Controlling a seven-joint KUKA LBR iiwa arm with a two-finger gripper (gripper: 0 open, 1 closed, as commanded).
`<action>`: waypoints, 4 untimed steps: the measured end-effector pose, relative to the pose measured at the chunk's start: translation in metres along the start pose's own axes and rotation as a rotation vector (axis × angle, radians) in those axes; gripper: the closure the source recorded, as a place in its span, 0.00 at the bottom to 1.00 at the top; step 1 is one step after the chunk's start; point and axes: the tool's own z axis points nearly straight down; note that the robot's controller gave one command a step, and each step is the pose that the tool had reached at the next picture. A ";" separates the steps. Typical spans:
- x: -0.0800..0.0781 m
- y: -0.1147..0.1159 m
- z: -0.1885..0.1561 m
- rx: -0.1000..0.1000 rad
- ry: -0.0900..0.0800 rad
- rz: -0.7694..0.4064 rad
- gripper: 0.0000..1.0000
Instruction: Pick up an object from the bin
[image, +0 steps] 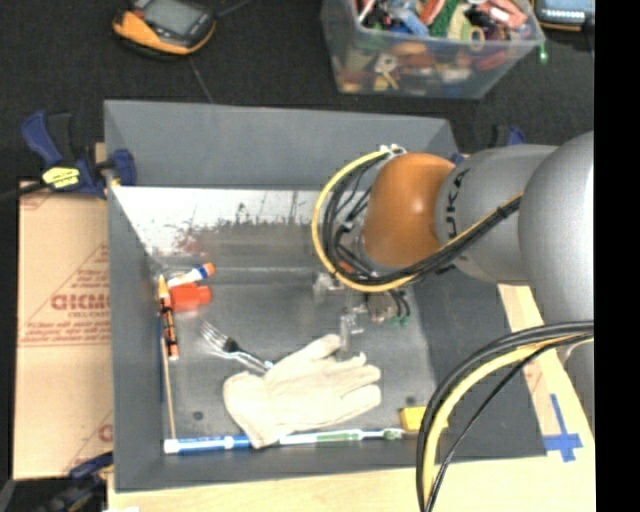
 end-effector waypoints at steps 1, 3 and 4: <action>0.033 -0.023 -0.011 0.000 -0.001 0.080 0.00; 0.034 0.006 -0.001 0.003 -0.009 0.092 0.00; 0.021 0.019 -0.005 0.003 -0.015 0.063 0.00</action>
Offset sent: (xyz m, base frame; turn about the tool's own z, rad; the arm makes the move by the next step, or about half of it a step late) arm -0.0197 0.0114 -0.0009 0.0135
